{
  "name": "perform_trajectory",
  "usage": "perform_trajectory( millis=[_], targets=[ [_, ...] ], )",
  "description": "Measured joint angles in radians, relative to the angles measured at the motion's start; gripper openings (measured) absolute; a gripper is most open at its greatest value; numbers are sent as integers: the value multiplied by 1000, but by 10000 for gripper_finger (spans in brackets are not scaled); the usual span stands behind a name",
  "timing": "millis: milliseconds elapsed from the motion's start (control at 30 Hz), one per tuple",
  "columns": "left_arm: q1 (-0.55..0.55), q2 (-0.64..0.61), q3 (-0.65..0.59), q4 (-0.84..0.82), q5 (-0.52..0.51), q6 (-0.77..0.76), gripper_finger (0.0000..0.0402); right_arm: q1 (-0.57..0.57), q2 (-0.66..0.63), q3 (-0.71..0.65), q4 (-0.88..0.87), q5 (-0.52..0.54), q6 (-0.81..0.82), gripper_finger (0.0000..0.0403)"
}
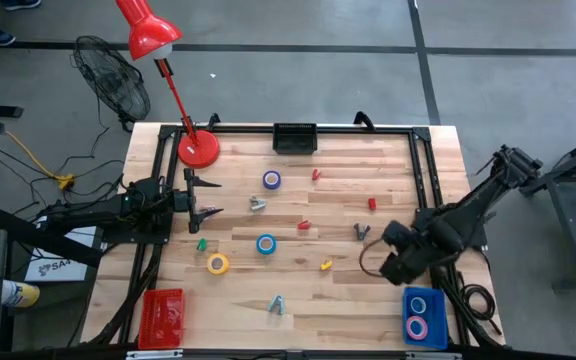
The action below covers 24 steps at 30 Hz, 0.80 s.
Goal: Pick and place Stapler, Stapler remover, tape
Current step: Put the right red stapler into the black basket
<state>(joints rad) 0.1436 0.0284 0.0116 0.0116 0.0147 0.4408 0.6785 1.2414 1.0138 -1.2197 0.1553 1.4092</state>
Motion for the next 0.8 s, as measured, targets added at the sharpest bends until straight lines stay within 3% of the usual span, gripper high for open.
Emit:
perform_trajectory(
  millis=[500, 800],
  targets=[
    [0, 0, 0, 0, 0, 0, 316, -410, 0, -57, 18, 16, 2, 181],
    [0, 0, 0, 0, 0, 0, 316, -593, 0, -140, 97, -14, -63, 181]
  ],
)
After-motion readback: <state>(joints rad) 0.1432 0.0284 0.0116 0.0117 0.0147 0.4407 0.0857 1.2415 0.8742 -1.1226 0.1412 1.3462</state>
